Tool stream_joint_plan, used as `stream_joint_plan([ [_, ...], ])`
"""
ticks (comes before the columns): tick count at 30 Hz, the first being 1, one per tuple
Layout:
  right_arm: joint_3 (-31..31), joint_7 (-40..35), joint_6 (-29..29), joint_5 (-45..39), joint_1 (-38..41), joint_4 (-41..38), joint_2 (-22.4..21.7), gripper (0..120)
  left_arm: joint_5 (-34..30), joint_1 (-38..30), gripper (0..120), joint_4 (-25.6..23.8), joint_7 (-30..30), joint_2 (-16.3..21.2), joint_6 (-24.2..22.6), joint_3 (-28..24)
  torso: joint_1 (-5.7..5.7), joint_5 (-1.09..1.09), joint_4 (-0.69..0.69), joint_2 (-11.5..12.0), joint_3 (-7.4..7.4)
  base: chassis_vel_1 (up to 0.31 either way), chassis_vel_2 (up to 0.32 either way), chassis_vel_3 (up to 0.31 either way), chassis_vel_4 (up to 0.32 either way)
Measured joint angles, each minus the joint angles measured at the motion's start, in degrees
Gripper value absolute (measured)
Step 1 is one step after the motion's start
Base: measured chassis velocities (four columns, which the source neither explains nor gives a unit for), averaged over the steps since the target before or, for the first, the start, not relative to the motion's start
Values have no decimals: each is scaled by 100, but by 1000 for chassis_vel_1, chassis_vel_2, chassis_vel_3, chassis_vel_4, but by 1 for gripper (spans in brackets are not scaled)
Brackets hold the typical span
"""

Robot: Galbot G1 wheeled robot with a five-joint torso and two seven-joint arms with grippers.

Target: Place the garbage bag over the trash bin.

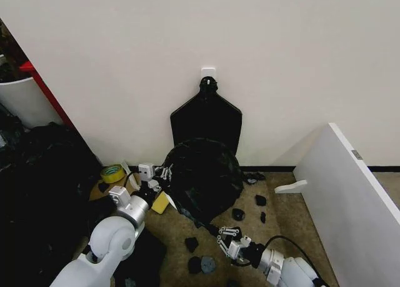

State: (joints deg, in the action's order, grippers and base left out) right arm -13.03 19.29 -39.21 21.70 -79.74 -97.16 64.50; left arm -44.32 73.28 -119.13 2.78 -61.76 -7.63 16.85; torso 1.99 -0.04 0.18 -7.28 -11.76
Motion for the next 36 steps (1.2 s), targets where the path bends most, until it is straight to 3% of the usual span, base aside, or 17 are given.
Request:
stream_joint_plan([
  [8, -122, -498, 24, 597, 197, 250, 115, 0, -43, 158, 3, -142, 47, -60, -57, -64, 0, -1, 1, 0, 0, 0, 0, 0, 0],
  [13, -386, -1626, 234, 1484, 533, 737, 261, 0, 66, 346, 3, -326, 141, -216, -86, -238, 0, -1, 1, 0, 0, 0, 0, 0, 0],
  [16, -343, -1961, 342, 1398, 513, 823, 229, 0, 87, 362, 3, -322, 136, -243, 26, -261, 0, 0, 0, 0, 0, 0, 0, 0, 0],
  [17, -248, -1884, 320, 993, 448, 803, 168, 0, 105, 356, 3, -288, 120, -246, 110, -264, 0, -1, 0, 0, 0, 0, 0, 0, 0],
  [20, -61, -579, -159, -719, 258, 617, -34, 14, 239, 279, 3, -137, 65, -241, 362, -278, 0, -1, 0, 0, 0, 0, 0, 0, 0],
  [25, -105, 407, -561, -1419, 193, 585, -222, 30, 396, 195, 3, 21, 24, -232, 520, -286, 0, -1, 0, 0, 0, 0, 0, 0, 0],
  [27, -237, 1167, -728, -1833, 156, 582, -365, 39, 516, 159, 3, 99, 9, -218, 610, -282, 0, -1, 1, 0, 0, 0, 0, 0, 0],
  [29, -291, 1423, -762, -1974, 142, 570, -414, 40, 581, 149, 3, 130, -1, -212, 644, -279, 0, -1, 1, 0, 0, 0, 0, 0, 0],
  [30, -344, 1655, -783, -2131, 126, 550, -463, 47, 657, 141, 3, 164, -11, -204, 686, -276, 0, 0, 1, 0, 0, 0, 0, 0, 0],
  [32, -554, 2520, -786, -2862, 54, 414, -604, 55, 837, 126, 3, 250, -39, -188, 790, -285, 0, -1, 0, 0, 0, 0, 0, 0, 0],
  [36, -762, 3402, -509, -4127, -77, -67, -718, 72, 998, 123, 3, 339, -50, -220, 904, -380, 0, 0, 1, 0, 0, 0, 0, 0, 0],
])
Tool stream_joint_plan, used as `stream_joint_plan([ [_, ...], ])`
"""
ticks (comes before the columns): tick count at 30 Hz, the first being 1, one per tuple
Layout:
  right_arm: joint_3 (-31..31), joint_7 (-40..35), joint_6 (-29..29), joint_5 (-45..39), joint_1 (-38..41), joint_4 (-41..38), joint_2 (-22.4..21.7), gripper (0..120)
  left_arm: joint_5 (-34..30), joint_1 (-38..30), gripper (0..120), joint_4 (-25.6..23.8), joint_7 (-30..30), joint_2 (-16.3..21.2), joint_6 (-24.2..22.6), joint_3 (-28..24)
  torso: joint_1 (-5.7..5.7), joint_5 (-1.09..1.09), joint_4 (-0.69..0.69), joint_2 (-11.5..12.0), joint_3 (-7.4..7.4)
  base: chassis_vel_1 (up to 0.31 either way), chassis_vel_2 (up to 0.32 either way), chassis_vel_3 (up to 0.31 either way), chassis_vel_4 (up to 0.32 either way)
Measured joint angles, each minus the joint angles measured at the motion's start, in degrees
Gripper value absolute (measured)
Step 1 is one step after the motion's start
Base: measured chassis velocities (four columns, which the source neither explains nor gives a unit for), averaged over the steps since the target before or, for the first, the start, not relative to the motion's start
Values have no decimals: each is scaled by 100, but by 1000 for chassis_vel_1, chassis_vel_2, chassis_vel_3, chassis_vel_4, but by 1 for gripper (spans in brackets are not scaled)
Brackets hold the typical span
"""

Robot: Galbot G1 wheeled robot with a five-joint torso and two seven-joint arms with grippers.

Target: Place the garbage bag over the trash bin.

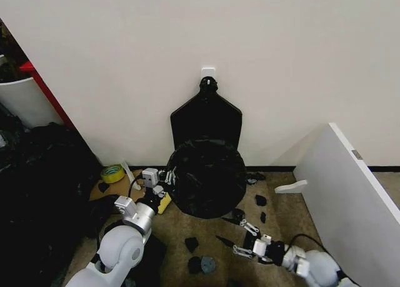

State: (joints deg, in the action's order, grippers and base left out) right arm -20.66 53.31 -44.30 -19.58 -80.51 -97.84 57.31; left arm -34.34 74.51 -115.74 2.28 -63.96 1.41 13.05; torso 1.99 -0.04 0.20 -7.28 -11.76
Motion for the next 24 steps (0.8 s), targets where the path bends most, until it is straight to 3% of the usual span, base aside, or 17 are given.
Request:
stream_joint_plan([
  [3, 47, 59, 327, -659, -71, -450, -16, 79, 112, 13, 3, 32, -2, -45, 79, -91, 0, -1, -3, -1, 1, 0, 0, 0, 0],
  [7, 292, -340, 850, -1380, -151, -1261, -13, 65, 513, 44, 3, 167, -26, -155, 287, -253, 0, 0, -1, 0, 1, 0, 0, 0, 0],
  [11, 326, -495, 1015, -1446, -119, -1512, 6, 51, 639, 43, 3, 236, -26, -215, 348, -309, 0, 0, -2, 0, 0, 0, 0, 0, 0],
  [13, 436, -1222, 1101, -954, -140, -1643, 5, 43, 701, 60, 3, 263, -29, -239, 379, -336, 0, -1, -1, 0, 0, 0, 0, 0, 0],
  [15, 703, -2599, 1479, -6, -250, -1872, -11, 34, 856, 83, 3, 317, -30, -271, 478, -355, 0, 0, 0, 0, 0, 0, 0, 0, 0],
  [16, 703, -2599, 1479, -6, -250, -1872, -11, 34, 856, 83, 3, 317, -30, -271, 478, -355, 0, 0, 0, 0, 0, 0, 0, 0, 0],
  [18, 1139, -4043, 2304, 729, -301, -2162, -22, 26, 1102, 116, 3, 395, -21, -311, 632, -374, 0, 0, -1, 0, 0, 0, 0, 0, 0],
  [21, 1887, -5959, 3671, 884, -214, -2668, 20, 13, 1554, 207, 3, 481, 7, -400, 949, -406, 0, 0, -1, 0, 1, 0, 0, 0, 0],
  [22, 1887, -5959, 3671, 884, -214, -2668, 20, 13, 1554, 207, 3, 481, 7, -400, 949, -406, 0, 0, -1, 0, 1, 0, 0, 0, 0],
  [24, 2235, -6806, 4355, 703, -129, -2944, 82, 5, 1809, 267, 3, 520, 35, -462, 1111, -414, 0, 0, -2, 0, 1, 0, 0, 0, 0],
])
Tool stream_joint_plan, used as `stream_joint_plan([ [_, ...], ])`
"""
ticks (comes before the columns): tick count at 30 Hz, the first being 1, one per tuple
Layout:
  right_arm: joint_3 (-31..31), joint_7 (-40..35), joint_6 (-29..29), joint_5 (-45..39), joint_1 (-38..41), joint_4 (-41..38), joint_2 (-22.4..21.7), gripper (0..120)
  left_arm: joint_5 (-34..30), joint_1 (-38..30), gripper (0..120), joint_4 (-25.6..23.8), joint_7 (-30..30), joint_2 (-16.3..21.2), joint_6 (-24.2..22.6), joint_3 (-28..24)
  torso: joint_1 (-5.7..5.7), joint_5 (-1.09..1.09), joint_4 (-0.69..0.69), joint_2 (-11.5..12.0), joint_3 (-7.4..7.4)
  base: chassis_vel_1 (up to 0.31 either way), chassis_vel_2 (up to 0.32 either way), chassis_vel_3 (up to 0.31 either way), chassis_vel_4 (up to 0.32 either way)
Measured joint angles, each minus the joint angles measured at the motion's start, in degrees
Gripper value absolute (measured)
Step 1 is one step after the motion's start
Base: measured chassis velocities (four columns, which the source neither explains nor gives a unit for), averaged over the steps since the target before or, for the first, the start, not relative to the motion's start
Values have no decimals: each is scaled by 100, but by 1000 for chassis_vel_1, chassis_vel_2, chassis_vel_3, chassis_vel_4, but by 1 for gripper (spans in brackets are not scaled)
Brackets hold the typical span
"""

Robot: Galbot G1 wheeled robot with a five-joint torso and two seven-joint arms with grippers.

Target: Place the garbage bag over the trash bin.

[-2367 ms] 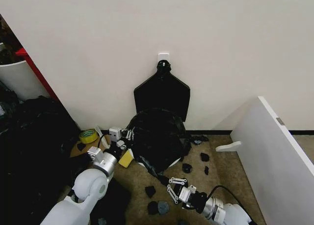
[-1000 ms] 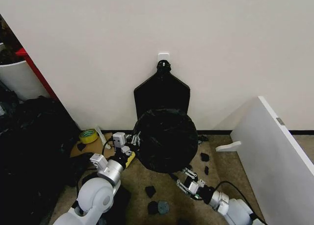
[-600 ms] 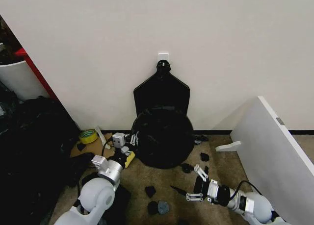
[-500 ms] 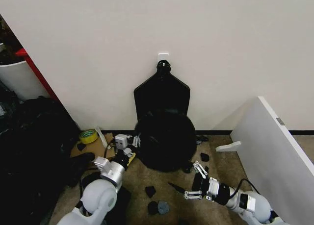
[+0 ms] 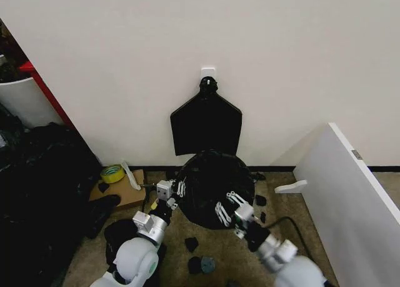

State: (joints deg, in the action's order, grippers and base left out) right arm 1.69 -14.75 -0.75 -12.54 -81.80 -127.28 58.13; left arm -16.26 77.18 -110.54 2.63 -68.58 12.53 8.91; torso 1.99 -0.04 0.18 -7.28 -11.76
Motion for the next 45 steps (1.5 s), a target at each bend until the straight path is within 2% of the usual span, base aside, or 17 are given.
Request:
stream_joint_plan([
  [1, 231, -586, 554, -161, 63, -224, 77, 0, 202, 38, 3, 37, 35, -57, 126, -5, 0, 2, 0, 0, 0, 0, 0, 0, 0],
  [4, 450, -1192, 1190, -277, 208, -337, 186, 0, 545, 118, 3, 101, 97, -139, 321, -5, 0, 0, 1, 0, 0, 0, 0, 0, 0],
  [15, 609, -1972, 2245, -236, 724, 210, 418, 0, 973, 202, 3, 138, 169, -252, 609, -15, 0, 0, 1, 0, 0, 0, 0, 0, 0],
  [26, 778, -2181, 2585, -668, 1521, 686, 443, 0, 1080, 187, 3, 251, 137, -294, 694, -16, 0, 0, 0, 0, -1, 0, 0, 0, 0],
  [36, 958, -2206, 2735, -981, 2295, 1458, 601, 0, 1121, 74, 3, 493, 97, -463, 679, -87, 0, 0, 1, 0, -1, 0, 0, 0, 0],
  [41, 938, -2217, 2792, -779, 2494, 1884, 655, 0, 1120, 71, 3, 492, 90, -480, 650, -92, 0, 0, 1, 0, -1, 0, 0, 0, 0],
  [45, 905, -2097, 2665, -95, 2552, 2235, 682, 0, 1019, 81, 3, 400, 93, -471, 585, -89, 0, 0, 1, 0, 0, 0, 0, 0, 0],
])
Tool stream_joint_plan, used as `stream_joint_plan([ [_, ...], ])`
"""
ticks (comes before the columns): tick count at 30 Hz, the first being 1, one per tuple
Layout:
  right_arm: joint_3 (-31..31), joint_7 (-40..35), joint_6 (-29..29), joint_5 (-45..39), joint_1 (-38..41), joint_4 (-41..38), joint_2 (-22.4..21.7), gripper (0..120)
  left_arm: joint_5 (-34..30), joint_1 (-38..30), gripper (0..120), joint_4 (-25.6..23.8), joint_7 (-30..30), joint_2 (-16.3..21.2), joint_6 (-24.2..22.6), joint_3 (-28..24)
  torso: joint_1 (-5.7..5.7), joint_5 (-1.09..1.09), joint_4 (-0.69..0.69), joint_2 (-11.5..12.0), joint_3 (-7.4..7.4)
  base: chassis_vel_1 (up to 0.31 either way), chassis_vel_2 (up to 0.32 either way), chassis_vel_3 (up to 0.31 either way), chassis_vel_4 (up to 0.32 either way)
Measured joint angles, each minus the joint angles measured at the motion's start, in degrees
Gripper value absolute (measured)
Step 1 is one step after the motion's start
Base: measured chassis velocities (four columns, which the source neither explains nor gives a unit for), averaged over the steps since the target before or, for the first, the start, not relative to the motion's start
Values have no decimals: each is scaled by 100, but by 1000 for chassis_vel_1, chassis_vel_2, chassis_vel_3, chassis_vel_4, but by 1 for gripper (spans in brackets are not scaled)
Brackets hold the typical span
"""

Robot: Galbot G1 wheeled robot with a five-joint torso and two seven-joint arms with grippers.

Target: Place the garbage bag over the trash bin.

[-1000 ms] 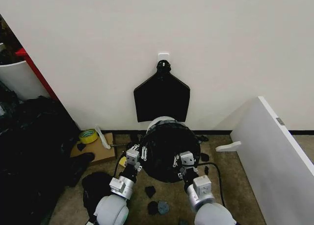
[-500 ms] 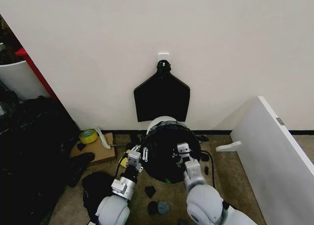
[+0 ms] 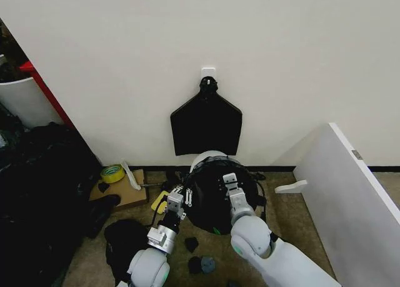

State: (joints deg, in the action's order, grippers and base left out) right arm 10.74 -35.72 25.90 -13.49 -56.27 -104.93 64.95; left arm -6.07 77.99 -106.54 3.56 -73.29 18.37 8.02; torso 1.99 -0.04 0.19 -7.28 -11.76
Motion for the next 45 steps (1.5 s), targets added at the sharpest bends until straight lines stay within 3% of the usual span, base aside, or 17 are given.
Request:
stream_joint_plan([
  [5, -38, 235, -370, 733, -97, 137, -7, 0, -84, 10, 3, -39, 9, 9, -70, 10, 0, 0, 0, 0, 0, 0, 0, 0, 0],
  [11, 71, 369, -550, 126, -340, -491, -104, 0, -92, -9, 3, 1, 13, 19, -86, 37, 0, 1, 0, 0, 0, 0, 0, 0, 0],
  [14, 156, 302, -236, -848, -393, -873, -139, 0, -85, -1, 3, 3, 10, 23, -86, 31, 0, 0, 0, 0, 0, 0, 0, 0, 0],
  [18, 221, 112, 456, -1537, -217, -819, -112, 0, -72, 30, 3, -80, 2, 23, -86, 19, 0, 1, 0, 0, 0, 0, 0, 0, 0],
  [26, 370, 78, 700, -1342, 87, -200, 72, 0, -66, 107, 3, -225, -6, 66, -82, 29, 0, 0, 0, 0, 0, 0, 0, 0, 0],
  [34, 396, 157, 586, -570, 327, 263, 158, 0, -59, 153, 3, -301, -17, 137, -65, 39, 0, 0, 0, 0, 0, 0, 0, 0, 0],
  [38, 387, 282, 155, -133, 358, 508, 137, 0, -57, 162, 3, -305, -24, 147, -47, 40, 0, 0, 0, 0, 0, 0, 0, 0, 0],
  [42, 397, 344, -112, -479, 290, 300, 85, 0, -62, 140, 3, -283, -25, 165, -39, 47, 0, 0, 1, 0, 0, 0, 0, 0, 0],
  [45, 467, 183, -64, -1371, 261, -160, 39, 0, -69, 114, 3, -230, -24, 184, -37, 51, 0, 0, 0, 0, 0, 0, 0, 0, 0],
])
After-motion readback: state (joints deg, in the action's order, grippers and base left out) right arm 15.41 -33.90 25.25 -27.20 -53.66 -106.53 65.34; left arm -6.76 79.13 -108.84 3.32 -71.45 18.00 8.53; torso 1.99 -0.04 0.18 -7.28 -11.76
